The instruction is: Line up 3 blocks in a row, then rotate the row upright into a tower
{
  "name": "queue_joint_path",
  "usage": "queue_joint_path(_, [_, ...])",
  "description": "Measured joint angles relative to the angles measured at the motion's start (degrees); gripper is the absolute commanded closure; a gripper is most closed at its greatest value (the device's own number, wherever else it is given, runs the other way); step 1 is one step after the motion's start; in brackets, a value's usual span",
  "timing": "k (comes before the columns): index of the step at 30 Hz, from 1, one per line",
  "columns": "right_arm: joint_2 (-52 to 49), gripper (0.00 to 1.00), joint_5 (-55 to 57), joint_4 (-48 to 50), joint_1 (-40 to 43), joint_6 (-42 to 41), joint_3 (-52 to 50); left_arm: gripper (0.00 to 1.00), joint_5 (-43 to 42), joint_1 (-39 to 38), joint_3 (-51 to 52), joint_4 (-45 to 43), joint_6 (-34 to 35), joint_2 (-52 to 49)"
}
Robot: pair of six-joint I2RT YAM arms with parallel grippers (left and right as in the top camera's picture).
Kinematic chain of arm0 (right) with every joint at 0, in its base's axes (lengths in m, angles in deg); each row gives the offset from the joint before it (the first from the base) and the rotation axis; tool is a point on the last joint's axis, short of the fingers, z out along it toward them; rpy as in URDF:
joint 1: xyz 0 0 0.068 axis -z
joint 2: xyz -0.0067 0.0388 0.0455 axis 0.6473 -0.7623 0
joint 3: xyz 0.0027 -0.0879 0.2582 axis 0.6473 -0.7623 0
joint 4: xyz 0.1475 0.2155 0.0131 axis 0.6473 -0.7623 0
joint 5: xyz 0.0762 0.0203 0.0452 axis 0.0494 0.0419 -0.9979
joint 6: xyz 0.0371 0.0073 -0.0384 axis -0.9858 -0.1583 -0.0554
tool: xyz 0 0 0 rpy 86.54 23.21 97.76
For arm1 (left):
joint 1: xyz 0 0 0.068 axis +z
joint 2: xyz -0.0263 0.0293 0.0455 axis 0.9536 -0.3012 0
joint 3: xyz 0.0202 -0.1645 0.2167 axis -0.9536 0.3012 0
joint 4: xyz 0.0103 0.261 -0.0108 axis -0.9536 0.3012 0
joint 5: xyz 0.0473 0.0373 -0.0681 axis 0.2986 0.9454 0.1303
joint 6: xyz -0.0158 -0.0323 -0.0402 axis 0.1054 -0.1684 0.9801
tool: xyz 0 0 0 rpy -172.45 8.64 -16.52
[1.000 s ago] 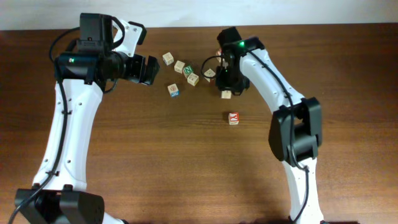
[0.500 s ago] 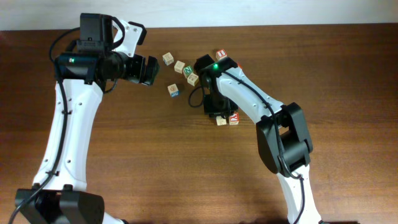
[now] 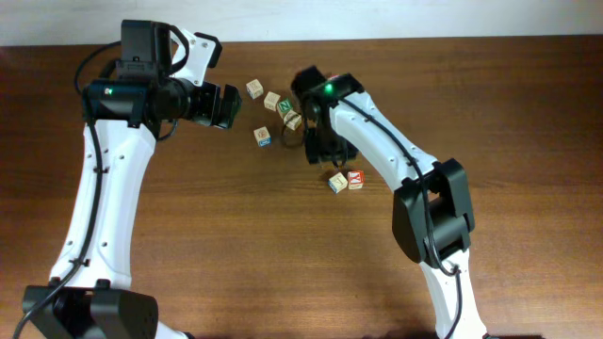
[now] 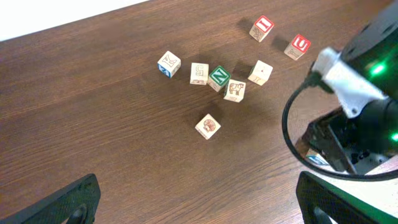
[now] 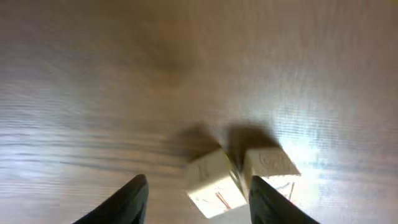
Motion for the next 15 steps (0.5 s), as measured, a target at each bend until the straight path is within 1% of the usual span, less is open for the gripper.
queue_joint_path(1, [0.0,0.46,0.1,1.1,0.2,0.8,1.2,0.01,0.0,0.0,0.0,0.0,0.0,0.0])
queue_joint_path(2, [0.0,0.43,0.2,4.5,0.4,2.8,2.2,0.01,0.0,0.0,0.0,0.0,0.0,0.0])
queue_joint_path(3, [0.0,0.43,0.2,10.8,1.1,7.0,3.3,0.01,0.0,0.0,0.0,0.1,0.0,0.0])
queue_joint_path(4, [0.0,0.42,0.2,13.2,1.7,10.3,3.6,0.01,0.0,0.0,0.0,0.1,0.0,0.0])
queue_joint_path(5, [-0.3,0.42,0.3,18.8,2.4,15.0,3.6,0.01,0.0,0.0,0.0,0.0,0.0,0.0])
queue_joint_path(6, [-1.0,0.42,0.4,22.4,3.1,18.6,3.7,0.01,0.0,0.0,0.0,0.1,0.0,0.0])
queue_joint_path(10, [-6.0,0.43,0.4,29.1,4.9,26.7,3.7,0.01,0.0,0.0,0.0,0.0,0.0,0.0])
queue_joint_path(12, [-8.8,0.43,0.3,30.9,5.7,29.0,3.7,0.01,0.0,0.0,0.0,0.0,0.0,0.0])
queue_joint_path(15, [-10.1,0.44,-1.5,32.5,6.6,30.3,3.7,0.01,0.0,0.0,0.0,0.0,0.0,0.0])
